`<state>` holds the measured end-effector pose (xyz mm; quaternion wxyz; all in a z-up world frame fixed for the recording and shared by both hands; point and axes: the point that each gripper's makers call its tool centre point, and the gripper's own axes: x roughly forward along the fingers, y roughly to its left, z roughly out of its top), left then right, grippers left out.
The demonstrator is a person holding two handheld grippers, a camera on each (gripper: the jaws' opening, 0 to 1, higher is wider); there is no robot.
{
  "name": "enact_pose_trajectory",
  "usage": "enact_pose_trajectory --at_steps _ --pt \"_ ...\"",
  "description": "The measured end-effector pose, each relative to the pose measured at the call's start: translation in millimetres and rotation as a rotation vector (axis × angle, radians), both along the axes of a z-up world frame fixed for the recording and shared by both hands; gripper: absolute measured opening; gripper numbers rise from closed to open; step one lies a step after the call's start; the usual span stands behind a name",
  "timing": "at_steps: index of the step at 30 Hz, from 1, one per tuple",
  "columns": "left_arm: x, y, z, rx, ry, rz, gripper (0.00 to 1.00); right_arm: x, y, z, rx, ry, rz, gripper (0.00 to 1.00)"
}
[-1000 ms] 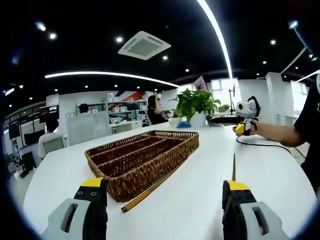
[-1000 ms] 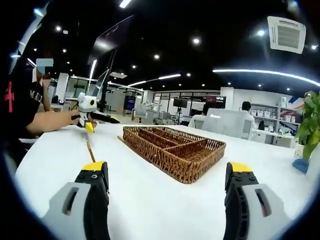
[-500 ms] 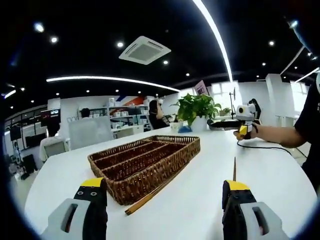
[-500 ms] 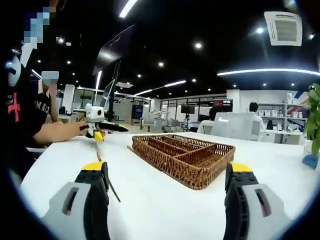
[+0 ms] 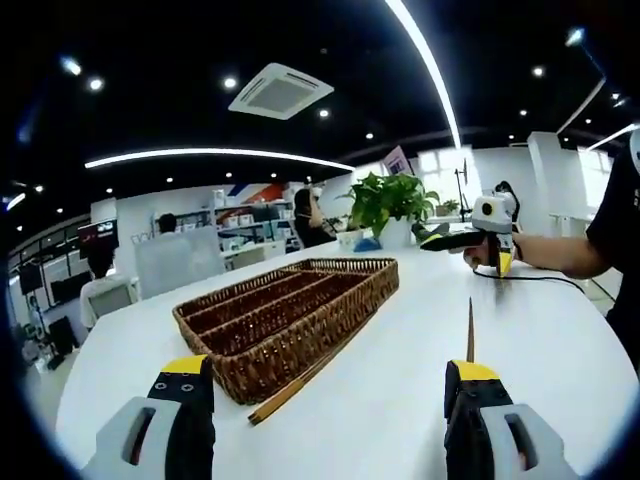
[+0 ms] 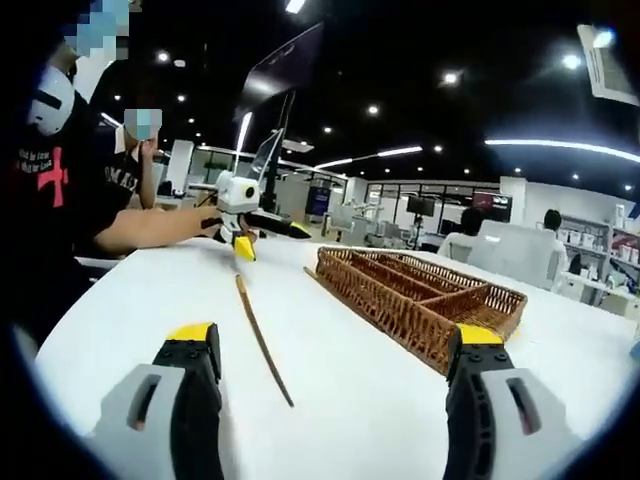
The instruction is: Arrange the knives, forks, and spoons in their matching storage slots by inserting each utensil handle-first until every utensil is classified and aligned in the correct compartment
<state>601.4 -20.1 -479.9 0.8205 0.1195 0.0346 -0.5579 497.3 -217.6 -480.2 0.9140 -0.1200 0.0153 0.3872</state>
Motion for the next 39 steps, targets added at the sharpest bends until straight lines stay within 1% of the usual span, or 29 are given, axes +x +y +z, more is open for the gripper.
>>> enact_pose_trajectory --at_steps 2,3,4,5,6,8,9,10,11,12,15,18,19,21,23,24,25,27,28,29,30,31,32,33,34,36,37,38,39 --pt "-0.4 1 1.6 0.0 -0.001 0.0 1.0 0 5 -1.9 -0.013 0.002 0.016 0.82" --pt "-0.1 2 2.5 0.0 0.0 0.002 1.0 0 7 -2.3 -0.013 0.006 0.022 0.84" --pt "0.1 4 5.4 -0.008 -0.001 0.004 1.0 0 16 -0.3 0.02 0.028 0.045 0.88" --pt "0.5 4 7.8 -0.019 -0.001 0.006 1.0 -1 22 2.2 0.042 0.033 0.064 0.89" --pt "0.6 5 9.2 -0.026 -0.001 0.006 1.0 -2 27 3.4 0.043 0.029 0.085 0.85" --pt "-0.1 4 10.1 -0.032 -0.001 0.004 1.0 1 33 -3.6 -0.014 0.022 0.084 0.78" --pt "-0.1 4 9.8 -0.03 -0.002 0.004 1.0 1 35 -6.4 -0.02 0.032 0.09 0.77" --pt "0.1 4 9.5 -0.027 -0.004 0.004 1.0 1 37 -12.5 -0.024 0.062 0.1 0.77" --pt "0.2 3 9.3 -0.027 -0.004 0.004 1.0 1 37 -14.7 -0.025 0.075 0.102 0.78" --pt "0.1 3 9.0 -0.026 -0.003 0.003 1.0 2 38 -20.4 -0.031 0.109 0.098 0.75" --pt "-0.1 2 10.7 -0.037 0.002 0.002 1.0 3 43 -22.7 -0.032 0.124 0.113 0.63" --pt "-1.8 1 12.3 -0.04 -0.002 -0.004 1.0 5 56 -21.2 -0.04 0.132 0.132 0.64" --pt "-2.3 1 12.4 -0.04 -0.002 -0.007 1.0 4 61 -22.3 -0.046 0.145 0.146 0.61" --pt "-2.1 1 11.9 -0.038 -0.002 -0.006 1.0 4 65 -24.6 -0.058 0.141 0.15 0.55" --pt "-1.9 1 11.6 -0.037 -0.003 -0.006 1.0 5 66 -30.3 -0.074 0.153 0.149 0.54" --pt "-1.9 1 11.7 -0.037 -0.003 -0.006 1.0 4 67 -33.2 -0.076 0.173 0.152 0.52" --pt "-1.8 1 12.2 -0.037 -0.005 -0.006 1.0 0 70 -37.1 -0.077 0.183 0.173 0.49" --pt "-2.4 0 13.0 -0.037 -0.01 -0.007 1.0 1 70 -42.1 -0.113 0.179 0.166 0.42" --pt "-2.9 0 13.1 -0.036 -0.013 -0.009 1.0 2 70 -45.0 -0.134 0.179 0.16 0.4" --pt "-3.6 -1 12.9 -0.032 -0.017 -0.012 1.0 2 71 -46.3 -0.132 0.181 0.16 0.38" --pt "-3.8 -1 12.6 -0.03 -0.018 -0.013 1.0 2 71 -50.2 -0.152 0.194 0.157 0.33" --pt "-4.1 -2 12.5 -0.03 -0.018 -0.014 1.0 -2 67 -57.6 -0.186 0.226 0.155 0.25" --pt "-4.1 -2 12.5 -0.029 -0.018 -0.014 1.0 -1 70 -52.9 -0.17 0.197 0.155 0.17" --pt "-4.3 -1 12.7 -0.03 -0.019 -0.014 1.0 0 69 -52.3 -0.189 0.184 0.153 0.08" --pt "-4.4 -1 12.9 -0.03 -0.019 -0.013 1.0 0 64 -53.8 -0.19 0.195 0.141 0.06" --pt "-4.2 -1 13.6 -0.034 -0.019 -0.012 1.0 -2 62 -53.1 -0.194 0.192 0.14 0.04" --pt "-4.2 -1 13.9 -0.037 -0.018 -0.011 1.0 -3 60 -52.7 -0.195 0.201 0.139 0.03" --pt "-4.1 -1 14.0 -0.038 -0.017 -0.011 1.0 -2 60 -53.7 -0.184 0.224 0.135 0.03" --pt "-3.8 0 13.9 -0.039 -0.017 -0.011 1.0 -1 57 -54.7 -0.166 0.258 0.105 0.03"
